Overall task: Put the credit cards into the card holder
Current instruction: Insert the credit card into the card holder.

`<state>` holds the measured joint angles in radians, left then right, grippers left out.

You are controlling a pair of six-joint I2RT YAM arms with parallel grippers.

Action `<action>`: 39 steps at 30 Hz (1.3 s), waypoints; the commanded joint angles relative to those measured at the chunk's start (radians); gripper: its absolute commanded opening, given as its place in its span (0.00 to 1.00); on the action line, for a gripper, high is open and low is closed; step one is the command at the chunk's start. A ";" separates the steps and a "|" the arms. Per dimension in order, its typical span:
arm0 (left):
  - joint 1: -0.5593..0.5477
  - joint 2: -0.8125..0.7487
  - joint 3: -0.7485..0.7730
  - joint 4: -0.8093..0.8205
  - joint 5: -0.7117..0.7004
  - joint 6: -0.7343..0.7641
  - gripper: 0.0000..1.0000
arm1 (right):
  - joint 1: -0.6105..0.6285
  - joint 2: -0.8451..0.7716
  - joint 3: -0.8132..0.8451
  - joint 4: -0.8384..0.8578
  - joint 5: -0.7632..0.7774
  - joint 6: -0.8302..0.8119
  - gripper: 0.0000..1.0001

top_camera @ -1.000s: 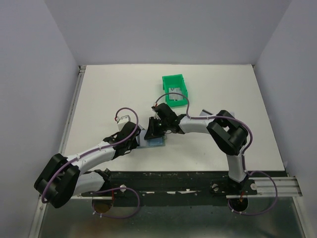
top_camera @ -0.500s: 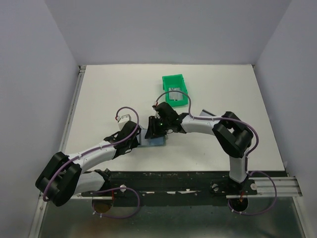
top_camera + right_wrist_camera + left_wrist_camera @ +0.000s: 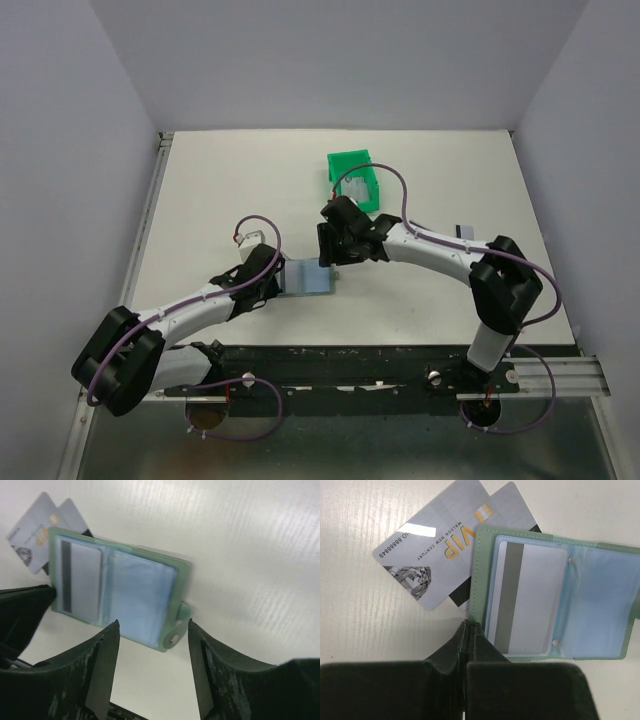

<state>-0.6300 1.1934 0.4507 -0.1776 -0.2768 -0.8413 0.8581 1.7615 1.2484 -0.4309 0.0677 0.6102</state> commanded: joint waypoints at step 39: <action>-0.160 0.002 -0.009 -0.031 0.031 -0.087 0.07 | 0.005 -0.212 -0.198 -0.296 0.317 0.094 0.42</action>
<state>-0.7837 1.2404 0.4503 -0.0731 -0.2131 -0.8921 0.8581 1.6005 1.0626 -0.6788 0.3202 0.6865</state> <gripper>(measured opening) 0.024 0.321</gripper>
